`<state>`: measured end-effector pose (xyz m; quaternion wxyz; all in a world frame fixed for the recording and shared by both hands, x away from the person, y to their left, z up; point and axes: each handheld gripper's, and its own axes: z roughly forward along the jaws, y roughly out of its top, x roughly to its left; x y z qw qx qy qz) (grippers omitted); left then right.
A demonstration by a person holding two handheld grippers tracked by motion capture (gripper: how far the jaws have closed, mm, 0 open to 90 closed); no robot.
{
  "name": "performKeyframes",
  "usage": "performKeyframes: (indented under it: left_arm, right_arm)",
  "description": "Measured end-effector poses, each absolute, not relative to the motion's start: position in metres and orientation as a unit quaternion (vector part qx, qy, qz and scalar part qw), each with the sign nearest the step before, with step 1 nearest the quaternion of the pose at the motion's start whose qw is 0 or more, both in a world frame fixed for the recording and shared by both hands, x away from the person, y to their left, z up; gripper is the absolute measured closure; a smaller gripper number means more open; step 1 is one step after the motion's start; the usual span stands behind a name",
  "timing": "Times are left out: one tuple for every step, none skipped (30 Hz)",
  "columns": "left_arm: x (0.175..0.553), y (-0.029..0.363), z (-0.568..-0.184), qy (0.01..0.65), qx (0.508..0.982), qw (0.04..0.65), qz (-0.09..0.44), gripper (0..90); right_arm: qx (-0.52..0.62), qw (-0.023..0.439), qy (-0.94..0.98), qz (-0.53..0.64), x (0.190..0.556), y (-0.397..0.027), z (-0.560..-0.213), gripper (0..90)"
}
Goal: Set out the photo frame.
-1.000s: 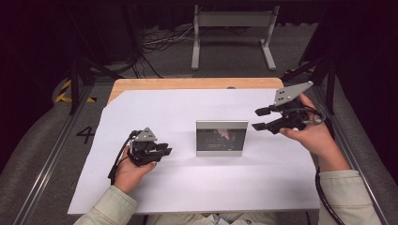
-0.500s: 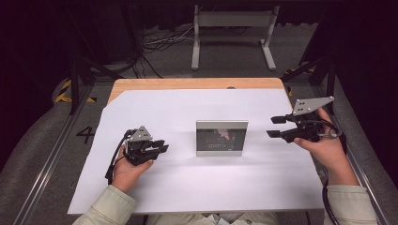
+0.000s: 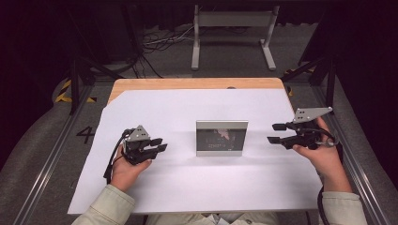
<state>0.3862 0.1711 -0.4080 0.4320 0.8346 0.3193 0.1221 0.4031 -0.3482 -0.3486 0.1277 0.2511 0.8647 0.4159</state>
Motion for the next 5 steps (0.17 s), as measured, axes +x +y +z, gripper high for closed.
performKeyframes:
  left_arm:
    - [0.3862, 0.1711, -0.408, 0.319, 0.835, 0.432, 0.122, 66.1]
    - [0.3868, 0.1718, -0.408, 0.321, 0.834, 0.432, 0.119, 65.9]
    - [0.3868, 0.1718, -0.408, 0.321, 0.834, 0.432, 0.119, 65.9]
    - [0.3871, 0.1722, -0.4081, 0.322, 0.834, 0.432, 0.121, 65.9]
    - [0.3875, 0.1728, -0.408, 0.322, 0.833, 0.433, 0.123, 65.8]
  right_arm:
    - [0.251, 0.128, 0.865, 0.416, 0.4031, -0.3482, -0.3486, 42.6]
    - [0.254, 0.13, 0.866, 0.411, 0.4023, -0.3473, -0.3509, 41.7]
    - [0.255, 0.13, 0.865, 0.412, 0.4021, -0.3467, -0.3517, 41.4]
    - [0.255, 0.13, 0.865, 0.412, 0.4021, -0.3467, -0.3517, 41.4]
    - [0.254, 0.129, 0.866, 0.411, 0.402, -0.3459, -0.3528, 41.4]
